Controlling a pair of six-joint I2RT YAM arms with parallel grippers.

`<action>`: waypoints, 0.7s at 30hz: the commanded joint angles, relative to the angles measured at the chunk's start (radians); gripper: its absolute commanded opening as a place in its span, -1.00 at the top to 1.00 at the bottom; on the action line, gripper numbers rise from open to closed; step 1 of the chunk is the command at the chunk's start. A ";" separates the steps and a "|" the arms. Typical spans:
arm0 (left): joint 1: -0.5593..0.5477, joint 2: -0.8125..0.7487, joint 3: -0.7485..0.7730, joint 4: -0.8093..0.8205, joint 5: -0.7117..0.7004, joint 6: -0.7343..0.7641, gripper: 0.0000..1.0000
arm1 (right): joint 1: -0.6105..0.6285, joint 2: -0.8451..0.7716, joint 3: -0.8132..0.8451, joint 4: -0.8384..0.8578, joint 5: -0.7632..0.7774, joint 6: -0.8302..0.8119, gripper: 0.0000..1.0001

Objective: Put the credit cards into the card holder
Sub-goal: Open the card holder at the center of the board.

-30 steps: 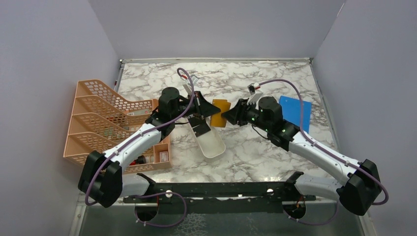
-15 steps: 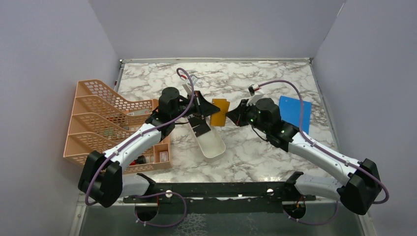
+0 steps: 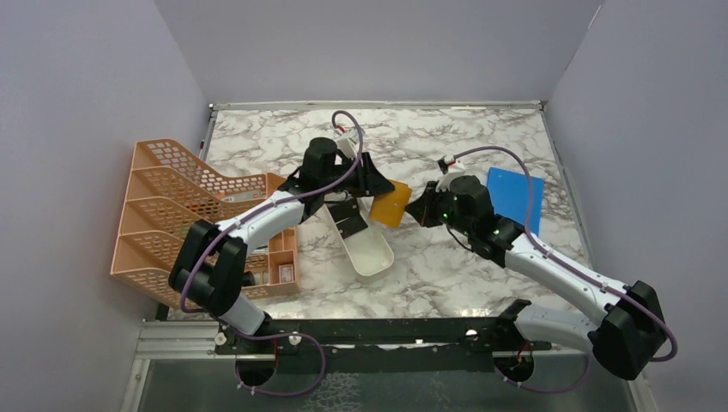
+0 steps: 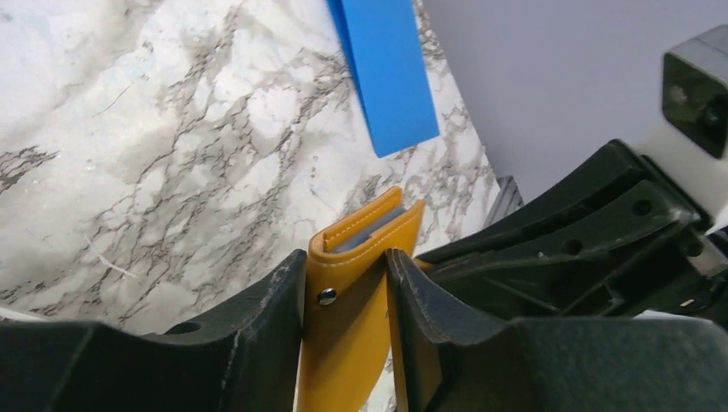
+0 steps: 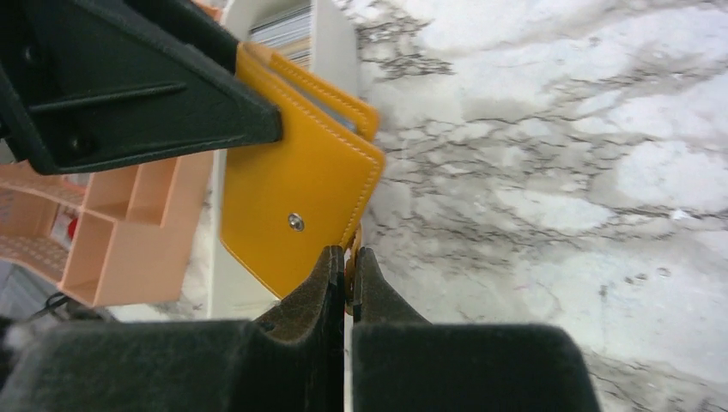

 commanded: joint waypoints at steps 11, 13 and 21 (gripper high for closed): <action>0.019 0.099 0.172 -0.314 -0.146 0.163 0.12 | -0.258 0.098 -0.067 -0.029 -0.219 -0.032 0.97; 0.018 0.098 0.179 -0.366 -0.152 0.179 0.12 | -0.259 0.091 -0.047 -0.046 -0.244 -0.028 0.97; -0.017 0.009 0.078 -0.396 -0.183 0.200 0.12 | -0.259 0.036 -0.008 0.000 -0.446 0.082 0.97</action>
